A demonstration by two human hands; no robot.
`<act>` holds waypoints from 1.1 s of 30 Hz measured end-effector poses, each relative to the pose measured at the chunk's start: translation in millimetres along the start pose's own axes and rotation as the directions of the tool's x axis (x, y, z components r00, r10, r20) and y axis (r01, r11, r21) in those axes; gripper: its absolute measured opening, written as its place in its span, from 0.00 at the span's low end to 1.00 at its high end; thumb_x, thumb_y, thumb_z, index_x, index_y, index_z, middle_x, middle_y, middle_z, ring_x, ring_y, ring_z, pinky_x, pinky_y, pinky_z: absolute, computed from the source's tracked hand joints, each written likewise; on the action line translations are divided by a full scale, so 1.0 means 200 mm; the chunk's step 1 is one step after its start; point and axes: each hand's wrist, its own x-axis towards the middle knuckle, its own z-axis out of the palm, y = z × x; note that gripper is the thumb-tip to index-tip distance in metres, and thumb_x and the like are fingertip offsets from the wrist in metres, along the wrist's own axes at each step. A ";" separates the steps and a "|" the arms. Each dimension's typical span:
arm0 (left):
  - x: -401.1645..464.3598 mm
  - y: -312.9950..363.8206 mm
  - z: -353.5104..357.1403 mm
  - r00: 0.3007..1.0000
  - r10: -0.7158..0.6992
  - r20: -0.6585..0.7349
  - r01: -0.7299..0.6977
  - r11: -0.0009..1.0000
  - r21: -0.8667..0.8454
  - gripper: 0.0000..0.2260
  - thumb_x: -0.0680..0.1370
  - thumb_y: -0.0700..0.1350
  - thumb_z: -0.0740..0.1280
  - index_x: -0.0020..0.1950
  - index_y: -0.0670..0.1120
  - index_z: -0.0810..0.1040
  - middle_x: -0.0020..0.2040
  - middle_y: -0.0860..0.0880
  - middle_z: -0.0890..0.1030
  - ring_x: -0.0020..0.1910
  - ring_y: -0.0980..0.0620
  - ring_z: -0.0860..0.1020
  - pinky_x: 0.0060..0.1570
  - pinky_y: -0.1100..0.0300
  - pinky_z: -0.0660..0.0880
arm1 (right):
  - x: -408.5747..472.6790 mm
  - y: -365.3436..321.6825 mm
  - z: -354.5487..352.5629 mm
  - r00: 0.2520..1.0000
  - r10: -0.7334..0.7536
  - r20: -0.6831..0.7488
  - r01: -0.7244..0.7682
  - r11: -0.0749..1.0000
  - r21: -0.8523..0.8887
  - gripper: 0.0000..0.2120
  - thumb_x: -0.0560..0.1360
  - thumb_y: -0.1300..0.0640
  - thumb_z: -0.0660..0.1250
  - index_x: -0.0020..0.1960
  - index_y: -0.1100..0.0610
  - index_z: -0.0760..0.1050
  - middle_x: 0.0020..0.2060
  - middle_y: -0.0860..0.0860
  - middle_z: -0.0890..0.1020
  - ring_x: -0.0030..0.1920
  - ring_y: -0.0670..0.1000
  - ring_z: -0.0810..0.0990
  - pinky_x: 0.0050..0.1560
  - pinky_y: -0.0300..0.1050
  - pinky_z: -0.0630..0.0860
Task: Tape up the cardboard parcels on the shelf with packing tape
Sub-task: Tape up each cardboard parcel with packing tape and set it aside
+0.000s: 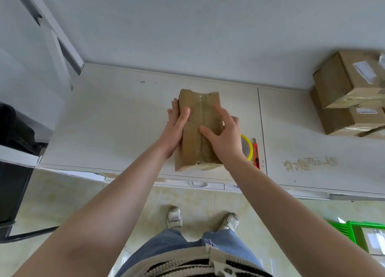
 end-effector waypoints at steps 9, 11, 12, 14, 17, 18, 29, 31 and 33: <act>0.00 0.05 0.15 0.916 0.383 -0.119 -0.002 0.301 0.954 0.33 0.83 0.57 0.49 0.80 0.42 0.38 0.80 0.43 0.36 0.79 0.44 0.37 0.76 0.44 0.38 | -0.05 0.06 0.10 0.959 0.213 0.185 -0.245 0.954 0.175 0.25 0.84 0.47 0.53 0.79 0.41 0.51 0.70 0.45 0.69 0.67 0.45 0.69 0.71 0.46 0.64; 0.01 0.02 0.15 0.914 0.400 -0.071 0.017 0.136 0.991 0.32 0.83 0.58 0.46 0.80 0.42 0.39 0.80 0.43 0.37 0.79 0.44 0.37 0.76 0.42 0.37 | -0.05 0.05 0.09 0.956 0.226 0.184 -0.264 0.941 0.213 0.24 0.85 0.51 0.51 0.79 0.42 0.51 0.65 0.42 0.69 0.63 0.42 0.68 0.67 0.39 0.63; 0.02 0.01 0.16 0.915 0.400 -0.056 0.019 0.096 0.995 0.32 0.83 0.58 0.45 0.80 0.42 0.40 0.80 0.43 0.37 0.79 0.44 0.37 0.76 0.41 0.38 | -0.04 0.04 0.09 0.958 0.226 0.179 -0.261 0.942 0.211 0.24 0.85 0.52 0.51 0.79 0.42 0.51 0.63 0.42 0.69 0.63 0.42 0.68 0.65 0.38 0.63; 0.02 0.02 0.17 0.919 0.392 -0.045 0.023 0.059 0.998 0.31 0.83 0.57 0.45 0.81 0.42 0.40 0.81 0.44 0.38 0.79 0.44 0.37 0.76 0.40 0.38 | -0.04 0.04 0.10 0.960 0.223 0.167 -0.255 0.946 0.202 0.24 0.85 0.53 0.51 0.79 0.43 0.51 0.63 0.42 0.70 0.62 0.42 0.68 0.64 0.37 0.62; 0.03 0.01 0.17 0.925 0.378 -0.044 0.027 0.052 0.998 0.31 0.84 0.57 0.46 0.81 0.42 0.41 0.81 0.44 0.38 0.79 0.43 0.38 0.76 0.41 0.39 | -0.05 0.03 0.11 0.964 0.210 0.161 -0.239 0.953 0.189 0.24 0.85 0.53 0.51 0.79 0.44 0.51 0.68 0.45 0.71 0.62 0.42 0.68 0.62 0.36 0.62; 0.03 0.02 0.17 0.929 0.367 -0.039 0.020 0.056 0.998 0.31 0.84 0.57 0.46 0.81 0.42 0.40 0.81 0.44 0.38 0.79 0.43 0.38 0.77 0.41 0.40 | -0.05 0.03 0.11 0.965 0.206 0.161 -0.234 0.955 0.181 0.24 0.85 0.53 0.51 0.80 0.44 0.51 0.69 0.46 0.71 0.62 0.42 0.69 0.62 0.36 0.63; -0.13 0.15 0.11 0.967 -0.036 -0.250 0.237 0.483 0.843 0.41 0.73 0.75 0.53 0.79 0.63 0.38 0.77 0.40 0.47 0.74 0.37 0.54 0.68 0.39 0.59 | -0.07 0.00 0.09 0.869 0.345 0.354 -0.468 0.803 0.368 0.25 0.74 0.29 0.56 0.69 0.33 0.69 0.66 0.45 0.77 0.63 0.50 0.78 0.64 0.56 0.76; -0.17 0.16 0.11 0.962 -0.096 -0.255 0.259 0.613 0.746 0.48 0.68 0.77 0.59 0.78 0.63 0.36 0.72 0.39 0.56 0.70 0.36 0.60 0.66 0.44 0.64 | -0.09 -0.01 0.08 0.860 0.338 0.383 -0.490 0.759 0.430 0.19 0.73 0.28 0.57 0.56 0.33 0.80 0.56 0.44 0.83 0.56 0.48 0.82 0.61 0.55 0.78; -0.19 0.18 0.07 0.956 -0.125 -0.264 0.275 0.692 0.667 0.52 0.66 0.77 0.63 0.78 0.62 0.34 0.70 0.39 0.57 0.70 0.36 0.61 0.69 0.45 0.62 | -0.12 -0.08 0.05 0.869 0.261 0.421 -0.447 0.779 0.439 0.14 0.80 0.37 0.55 0.53 0.29 0.79 0.55 0.39 0.82 0.54 0.39 0.80 0.60 0.48 0.77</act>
